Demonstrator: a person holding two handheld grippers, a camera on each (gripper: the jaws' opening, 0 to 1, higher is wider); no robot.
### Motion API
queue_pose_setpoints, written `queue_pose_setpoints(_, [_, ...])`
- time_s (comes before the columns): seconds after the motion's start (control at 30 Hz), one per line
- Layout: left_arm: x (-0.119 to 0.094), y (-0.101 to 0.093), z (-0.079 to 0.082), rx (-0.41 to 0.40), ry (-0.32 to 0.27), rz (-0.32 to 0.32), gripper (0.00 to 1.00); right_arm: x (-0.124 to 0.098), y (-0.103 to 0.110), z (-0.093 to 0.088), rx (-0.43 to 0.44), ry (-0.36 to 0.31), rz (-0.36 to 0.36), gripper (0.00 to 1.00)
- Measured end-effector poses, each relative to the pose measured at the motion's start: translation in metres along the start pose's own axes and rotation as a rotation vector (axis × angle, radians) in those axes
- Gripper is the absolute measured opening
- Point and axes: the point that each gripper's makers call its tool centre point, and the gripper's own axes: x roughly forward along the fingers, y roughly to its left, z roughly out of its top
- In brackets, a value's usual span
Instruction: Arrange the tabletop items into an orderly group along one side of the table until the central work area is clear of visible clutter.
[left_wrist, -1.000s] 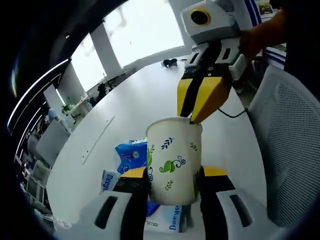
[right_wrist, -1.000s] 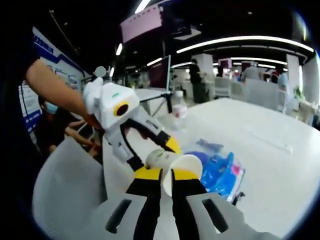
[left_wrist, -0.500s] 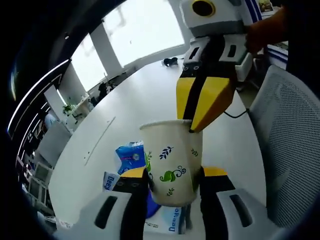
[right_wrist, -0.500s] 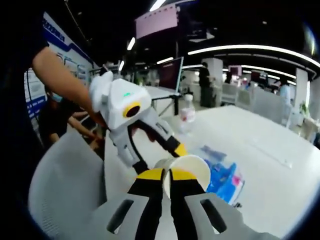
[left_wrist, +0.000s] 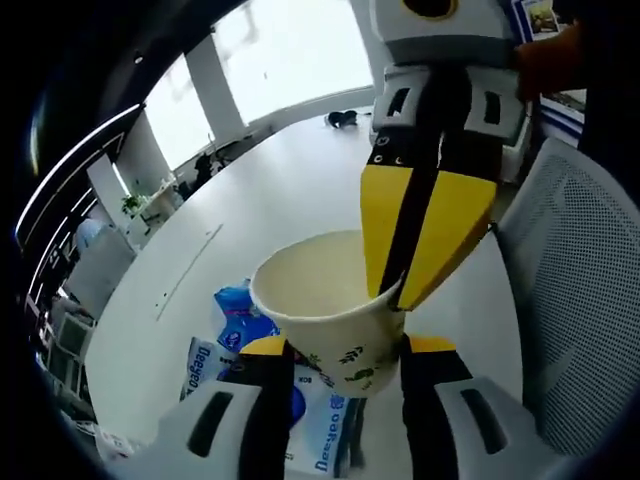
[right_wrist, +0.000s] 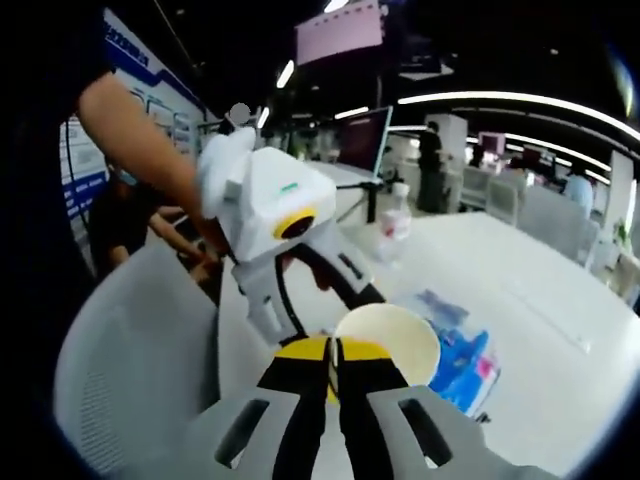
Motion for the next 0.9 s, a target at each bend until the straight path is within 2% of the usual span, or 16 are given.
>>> queue_pose_setpoints(0.37, [0.001, 0.001, 0.003, -0.006, -0.045, 0.01, 0.4, 0.002, 0.001, 0.0, -0.002, -0.004, 0.018, 0.01])
queue_pose_setpoints(0.5, [-0.001, 0.006, 0.002, -0.031, -0.055, 0.033, 0.4, 0.001, -0.003, -0.002, -0.013, 0.001, -0.014, 0.23])
queue_pose_setpoints(0.7, [-0.007, 0.02, -0.005, -0.084, -0.061, 0.084, 0.4, -0.007, -0.013, -0.001, 0.009, -0.03, -0.059, 0.32])
queue_pose_setpoints(0.9, [-0.013, 0.028, -0.008, -0.117, -0.07, 0.118, 0.4, -0.012, -0.023, 0.002, 0.039, -0.062, -0.107, 0.49])
